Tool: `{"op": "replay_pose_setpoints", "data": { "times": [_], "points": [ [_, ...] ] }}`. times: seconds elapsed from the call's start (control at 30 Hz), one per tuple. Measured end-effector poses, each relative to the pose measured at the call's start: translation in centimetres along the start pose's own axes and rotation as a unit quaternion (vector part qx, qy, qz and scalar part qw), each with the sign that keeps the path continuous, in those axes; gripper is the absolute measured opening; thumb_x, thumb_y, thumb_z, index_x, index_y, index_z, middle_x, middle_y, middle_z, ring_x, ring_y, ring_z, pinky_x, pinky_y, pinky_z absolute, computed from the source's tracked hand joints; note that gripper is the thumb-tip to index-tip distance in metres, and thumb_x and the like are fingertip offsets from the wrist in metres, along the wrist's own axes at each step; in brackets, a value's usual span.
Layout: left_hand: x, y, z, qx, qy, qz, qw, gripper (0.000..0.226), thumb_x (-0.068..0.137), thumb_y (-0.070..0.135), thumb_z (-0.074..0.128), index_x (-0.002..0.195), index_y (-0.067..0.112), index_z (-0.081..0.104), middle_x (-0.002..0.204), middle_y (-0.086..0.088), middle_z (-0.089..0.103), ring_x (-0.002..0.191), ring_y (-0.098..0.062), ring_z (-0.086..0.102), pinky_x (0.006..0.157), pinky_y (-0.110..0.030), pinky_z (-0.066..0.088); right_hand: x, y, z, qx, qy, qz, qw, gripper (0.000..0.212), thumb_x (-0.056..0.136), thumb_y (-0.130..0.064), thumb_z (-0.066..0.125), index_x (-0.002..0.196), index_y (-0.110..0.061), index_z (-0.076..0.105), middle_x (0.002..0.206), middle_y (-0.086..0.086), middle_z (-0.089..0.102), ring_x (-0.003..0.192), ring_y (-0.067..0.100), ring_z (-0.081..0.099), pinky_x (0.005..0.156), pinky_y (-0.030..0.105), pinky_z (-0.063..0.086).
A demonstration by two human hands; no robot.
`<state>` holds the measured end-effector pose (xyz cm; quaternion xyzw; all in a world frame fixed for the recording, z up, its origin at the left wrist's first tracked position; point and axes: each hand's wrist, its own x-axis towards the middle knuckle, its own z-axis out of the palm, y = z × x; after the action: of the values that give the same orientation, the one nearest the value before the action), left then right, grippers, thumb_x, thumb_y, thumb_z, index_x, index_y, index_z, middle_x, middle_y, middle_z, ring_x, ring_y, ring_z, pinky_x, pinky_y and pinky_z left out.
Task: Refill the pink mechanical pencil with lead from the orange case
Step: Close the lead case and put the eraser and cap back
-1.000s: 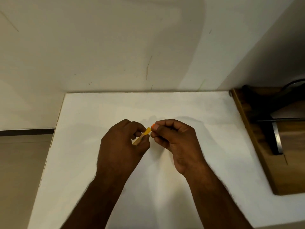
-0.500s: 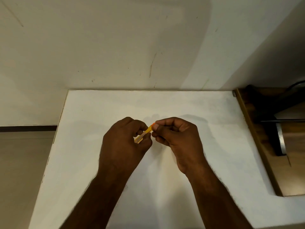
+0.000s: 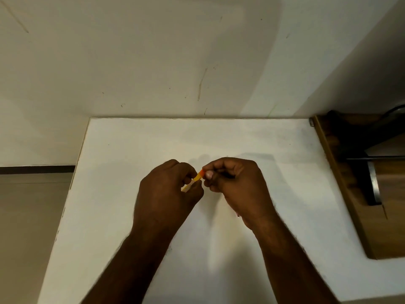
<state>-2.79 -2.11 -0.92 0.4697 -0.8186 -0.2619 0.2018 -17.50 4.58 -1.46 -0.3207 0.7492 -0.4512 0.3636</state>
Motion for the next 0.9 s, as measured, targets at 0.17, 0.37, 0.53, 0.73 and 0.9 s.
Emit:
{"op": "replay_pose_setpoints", "data": {
  "times": [0.17,0.37,0.53,0.73,0.9],
  "points": [
    [-0.1,-0.2,0.9,-0.022,-0.02,-0.103,0.994,0.013,0.074,0.039,0.078,0.075,0.035,0.066,0.067,0.016,0.065,0.063,-0.002,0.061,0.057,-0.021,0.044,0.1,0.2,0.4,-0.099,0.043,-0.025,0.994,0.012,0.093,-0.02,0.071,0.1,-0.025,0.08,0.094,-0.01,0.078,0.078,0.008,0.074,0.083,0.028,0.061],
    [-0.4,-0.6,2.2,-0.029,-0.057,-0.174,0.983,0.018,0.075,0.045,0.076,0.077,0.03,0.068,0.067,0.016,0.069,0.066,-0.004,0.066,0.062,-0.022,0.048,0.3,0.8,-1.1,-0.263,0.179,-0.003,0.948,0.026,0.092,-0.039,0.07,0.111,-0.022,0.072,0.103,-0.005,0.077,0.092,0.015,0.071,0.078,0.022,0.045],
    [-0.3,-0.8,2.4,-0.006,-0.065,-0.178,0.982,0.025,0.074,0.052,0.078,0.076,0.03,0.067,0.064,0.018,0.062,0.067,-0.007,0.066,0.06,-0.022,0.045,0.1,1.4,-0.3,-0.37,0.116,0.045,0.921,0.032,0.09,-0.043,0.07,0.111,-0.019,0.066,0.103,0.002,0.076,0.093,0.023,0.071,0.076,0.027,0.047],
    [0.0,-0.5,1.6,-0.007,-0.028,-0.147,0.989,0.032,0.075,0.059,0.073,0.07,0.028,0.067,0.053,0.017,0.059,0.054,0.004,0.054,0.05,-0.016,0.034,0.4,0.3,-0.7,-0.071,0.088,0.062,0.992,0.022,0.092,-0.029,0.072,0.112,-0.019,0.074,0.103,-0.001,0.077,0.094,0.016,0.072,0.094,0.038,0.058],
    [0.2,-0.2,0.8,-0.015,0.015,-0.105,0.994,0.035,0.081,0.064,0.063,0.07,0.031,0.068,0.056,0.02,0.056,0.054,0.004,0.053,0.05,-0.016,0.033,0.3,-1.7,-1.3,0.316,0.027,-0.008,0.948,0.018,0.098,-0.007,0.059,0.097,-0.016,0.074,0.097,0.001,0.077,0.094,0.027,0.075,0.091,0.042,0.06]
  ]
}}
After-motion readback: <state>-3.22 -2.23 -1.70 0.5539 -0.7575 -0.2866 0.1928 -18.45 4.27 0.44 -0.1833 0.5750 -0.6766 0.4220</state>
